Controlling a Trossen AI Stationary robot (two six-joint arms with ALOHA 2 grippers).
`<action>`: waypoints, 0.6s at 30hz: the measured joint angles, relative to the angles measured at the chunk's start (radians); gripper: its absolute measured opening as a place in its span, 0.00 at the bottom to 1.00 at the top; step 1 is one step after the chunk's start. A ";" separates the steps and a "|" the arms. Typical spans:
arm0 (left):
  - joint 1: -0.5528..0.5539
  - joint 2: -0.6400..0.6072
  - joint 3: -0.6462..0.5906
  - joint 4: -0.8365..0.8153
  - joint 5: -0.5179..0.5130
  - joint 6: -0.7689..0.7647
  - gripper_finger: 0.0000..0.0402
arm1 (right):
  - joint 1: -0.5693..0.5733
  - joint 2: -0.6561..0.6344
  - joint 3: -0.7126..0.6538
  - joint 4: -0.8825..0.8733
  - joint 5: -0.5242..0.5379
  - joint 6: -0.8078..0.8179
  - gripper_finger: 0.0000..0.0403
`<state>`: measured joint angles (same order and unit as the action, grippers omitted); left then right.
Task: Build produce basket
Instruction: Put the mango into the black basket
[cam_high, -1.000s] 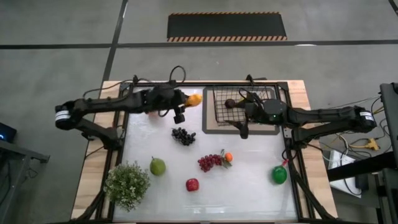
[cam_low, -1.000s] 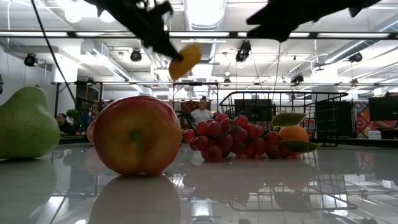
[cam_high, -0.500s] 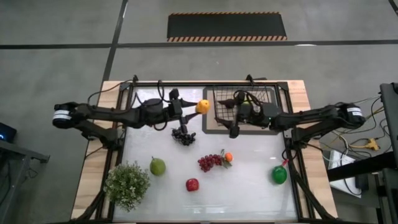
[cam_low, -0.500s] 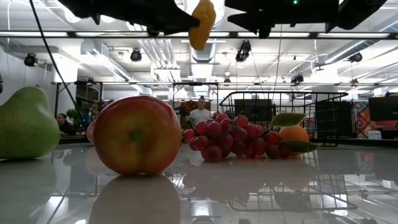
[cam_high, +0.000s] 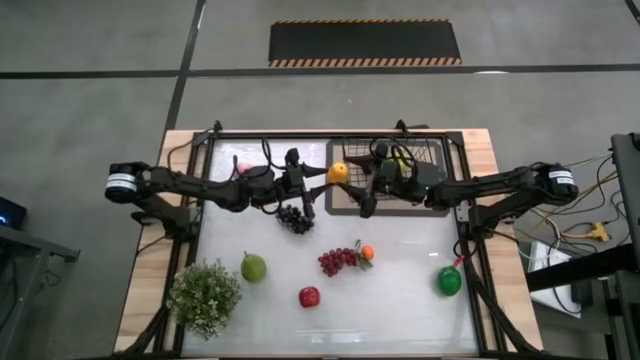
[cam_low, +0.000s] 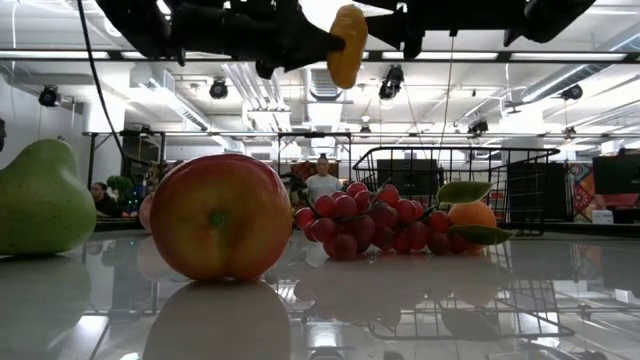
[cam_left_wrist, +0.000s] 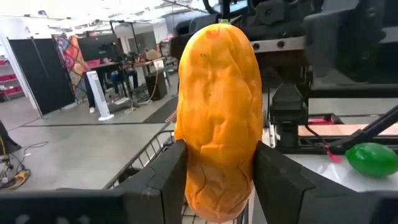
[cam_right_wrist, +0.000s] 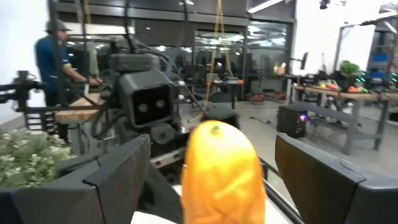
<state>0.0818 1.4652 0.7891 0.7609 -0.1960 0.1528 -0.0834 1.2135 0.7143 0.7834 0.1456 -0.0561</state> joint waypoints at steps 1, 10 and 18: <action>-0.003 0.003 0.002 0.003 0.000 0.000 0.36 | 0.000 -0.001 0.000 -0.007 0.008 0.001 0.81; -0.008 0.012 0.005 0.037 0.001 0.000 0.36 | -0.002 -0.001 0.000 -0.024 0.012 0.041 0.81; -0.014 0.018 0.014 0.036 0.002 0.000 0.36 | -0.004 0.000 0.000 -0.031 0.012 0.067 0.61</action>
<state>0.0677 1.4830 0.8032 0.7971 -0.1940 0.1532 -0.0875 1.2133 0.7143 0.7521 0.1577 0.0107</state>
